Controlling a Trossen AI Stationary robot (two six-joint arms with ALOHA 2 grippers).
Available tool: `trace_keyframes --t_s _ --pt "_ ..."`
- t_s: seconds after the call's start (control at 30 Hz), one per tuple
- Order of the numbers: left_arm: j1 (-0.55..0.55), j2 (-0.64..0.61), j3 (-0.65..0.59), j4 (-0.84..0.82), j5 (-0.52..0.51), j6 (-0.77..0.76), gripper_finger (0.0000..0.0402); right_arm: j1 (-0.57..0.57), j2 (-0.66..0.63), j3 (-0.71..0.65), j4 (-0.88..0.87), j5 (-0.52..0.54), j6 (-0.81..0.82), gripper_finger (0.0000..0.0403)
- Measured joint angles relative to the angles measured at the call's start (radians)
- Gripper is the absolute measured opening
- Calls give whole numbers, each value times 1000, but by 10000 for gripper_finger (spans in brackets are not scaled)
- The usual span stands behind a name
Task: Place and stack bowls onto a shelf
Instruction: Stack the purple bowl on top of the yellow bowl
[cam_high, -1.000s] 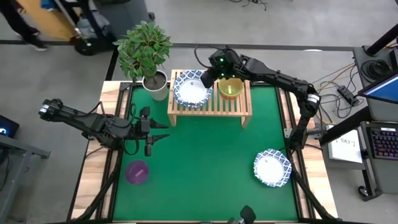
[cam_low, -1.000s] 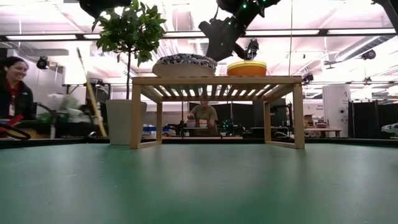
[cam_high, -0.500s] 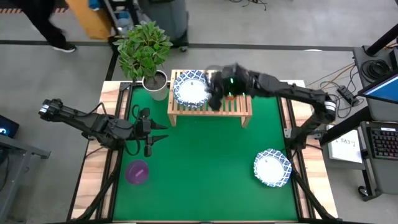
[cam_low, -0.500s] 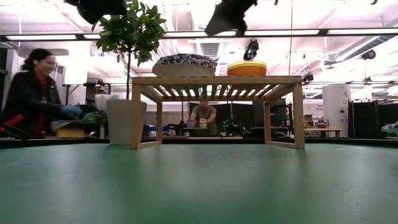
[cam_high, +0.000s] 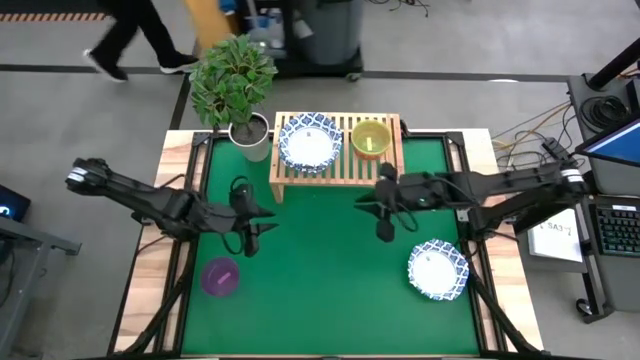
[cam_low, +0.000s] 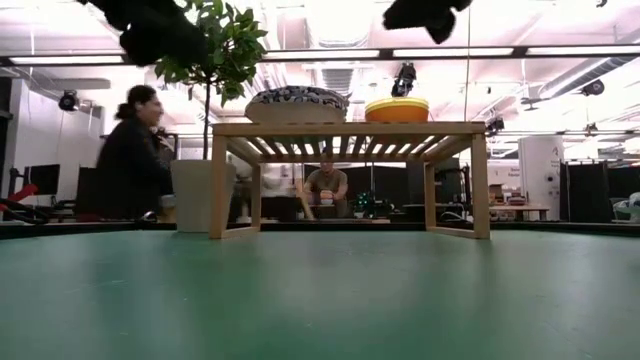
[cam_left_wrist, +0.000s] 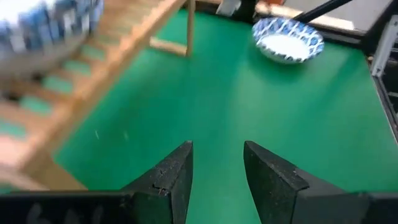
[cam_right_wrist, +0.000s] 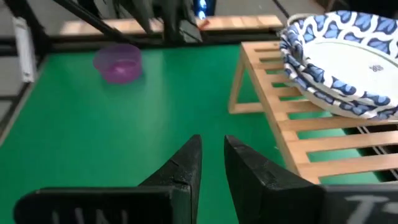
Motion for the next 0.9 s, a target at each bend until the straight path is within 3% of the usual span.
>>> trace_keyframes --t_s 0.13,0.33,0.47,0.6,0.9 --pt "0 51 0 -63 70 -210 125 12 -103 -141 106 0 -16 59" --pt "-11 116 0 -178 342 -682 125 11 -214 -266 192 18 -24 57" --pt "-48 173 0 -209 503 -895 125 11 -250 -289 194 18 -31 57" --pt "-86 236 21 -235 595 -1023 125 11 -254 -289 196 18 -73 57" --pt "-179 418 257 -588 608 -1104 125 11 -241 -289 195 17 -109 57"
